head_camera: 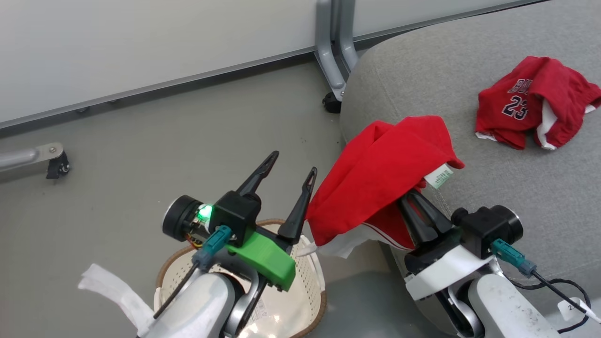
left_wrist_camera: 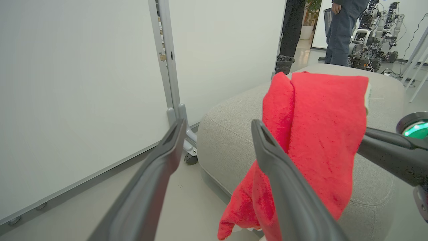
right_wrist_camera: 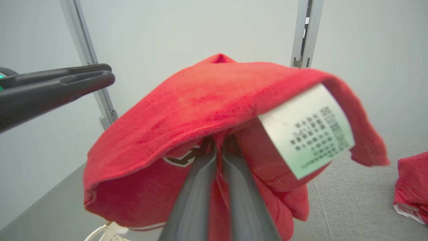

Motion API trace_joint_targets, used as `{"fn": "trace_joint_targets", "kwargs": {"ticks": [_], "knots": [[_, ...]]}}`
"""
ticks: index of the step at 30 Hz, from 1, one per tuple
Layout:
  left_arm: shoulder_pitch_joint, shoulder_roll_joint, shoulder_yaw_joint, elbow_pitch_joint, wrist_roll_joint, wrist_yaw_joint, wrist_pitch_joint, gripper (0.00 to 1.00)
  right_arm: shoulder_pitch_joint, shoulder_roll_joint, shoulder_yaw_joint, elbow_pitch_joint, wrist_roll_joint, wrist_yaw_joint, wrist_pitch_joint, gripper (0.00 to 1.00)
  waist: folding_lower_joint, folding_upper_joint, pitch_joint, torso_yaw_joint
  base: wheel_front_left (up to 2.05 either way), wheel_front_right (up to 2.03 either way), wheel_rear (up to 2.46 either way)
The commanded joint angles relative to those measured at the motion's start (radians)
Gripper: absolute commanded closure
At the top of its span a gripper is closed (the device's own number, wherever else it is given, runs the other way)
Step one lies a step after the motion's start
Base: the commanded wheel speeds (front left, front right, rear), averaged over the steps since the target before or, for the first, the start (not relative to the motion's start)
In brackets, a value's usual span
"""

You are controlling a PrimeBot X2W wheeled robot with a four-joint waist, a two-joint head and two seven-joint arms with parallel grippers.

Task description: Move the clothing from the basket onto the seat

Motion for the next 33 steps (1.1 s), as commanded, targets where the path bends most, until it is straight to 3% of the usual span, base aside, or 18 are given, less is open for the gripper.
{"fn": "trace_joint_targets", "kwargs": {"ticks": [1,18,27,33], "knots": [[0.016,0.016,0.015,-0.007,0.003,0.014,-0.011,0.0,0.011,0.001,-0.016,-0.013,-0.001,-0.001,-0.003,1.0,0.0,0.0,0.018,-0.049,0.0,0.0,0.0],[0.144,0.125,0.131,-0.058,0.005,0.109,-0.134,0.0,0.099,0.055,-0.192,-0.111,-0.018,-0.001,-0.003,1.0,0.0,0.0,0.089,-0.327,0.0,0.0,0.0],[0.103,0.176,0.106,-0.075,0.019,0.071,-0.086,0.0,0.158,0.107,-0.296,-0.158,-0.025,-0.001,-0.003,1.0,0.0,0.0,0.169,-0.353,0.0,0.0,0.0],[0.066,0.2,0.085,-0.101,0.043,0.057,-0.035,0.0,0.074,0.134,-0.338,-0.203,0.028,-0.001,-0.003,1.0,0.0,0.0,0.256,-0.357,0.0,0.0,0.0]]}}
